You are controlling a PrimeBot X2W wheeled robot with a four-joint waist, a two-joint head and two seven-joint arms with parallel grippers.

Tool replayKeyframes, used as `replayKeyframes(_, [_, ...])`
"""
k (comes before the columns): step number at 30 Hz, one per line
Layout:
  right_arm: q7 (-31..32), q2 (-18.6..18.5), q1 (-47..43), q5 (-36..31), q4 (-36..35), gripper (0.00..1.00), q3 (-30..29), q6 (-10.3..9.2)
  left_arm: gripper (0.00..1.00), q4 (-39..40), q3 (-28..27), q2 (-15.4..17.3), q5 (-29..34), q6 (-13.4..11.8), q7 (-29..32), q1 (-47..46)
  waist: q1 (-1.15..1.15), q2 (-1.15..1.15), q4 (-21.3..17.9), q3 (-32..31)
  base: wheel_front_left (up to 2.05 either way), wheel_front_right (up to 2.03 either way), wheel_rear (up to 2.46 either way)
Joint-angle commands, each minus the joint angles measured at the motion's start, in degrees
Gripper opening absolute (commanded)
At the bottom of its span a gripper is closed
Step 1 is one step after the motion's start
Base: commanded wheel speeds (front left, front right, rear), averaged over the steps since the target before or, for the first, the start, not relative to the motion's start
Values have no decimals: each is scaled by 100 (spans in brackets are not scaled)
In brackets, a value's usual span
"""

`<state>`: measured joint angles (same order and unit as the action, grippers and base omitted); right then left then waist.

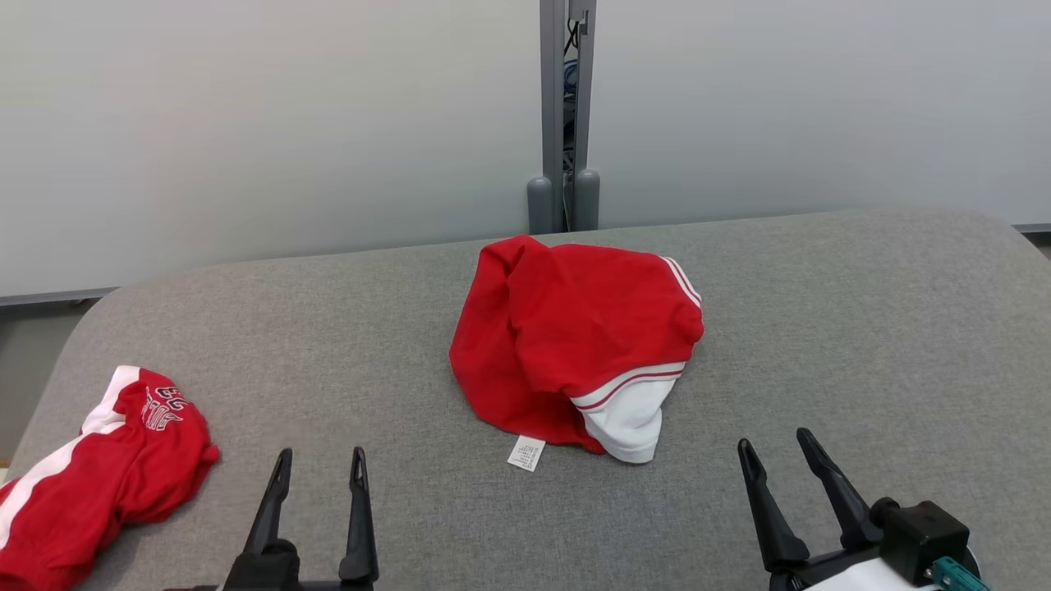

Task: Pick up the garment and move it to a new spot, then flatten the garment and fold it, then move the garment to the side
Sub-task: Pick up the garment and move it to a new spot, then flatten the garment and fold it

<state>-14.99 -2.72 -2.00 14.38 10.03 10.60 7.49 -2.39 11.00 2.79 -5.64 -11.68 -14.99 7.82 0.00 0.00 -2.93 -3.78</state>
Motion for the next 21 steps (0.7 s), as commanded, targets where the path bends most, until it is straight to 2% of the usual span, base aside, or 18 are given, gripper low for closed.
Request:
replayKeyframes(1, [-35,-33,-56,22,16,100,7,1,100,-50,-2,19,3,-38,-24,55,0,0,-14,-14,0,0,0])
replayKeyframes(15, [-35,-33,19,66,58,100,105,1,100,-155,39,19,-9,-74,-24,38,0,0,-6,-21,0,0,0])
replayKeyframes(21, [-35,-33,33,58,68,100,110,1,100,-278,94,20,-51,19,-24,0,0,0,-17,6,0,0,0])
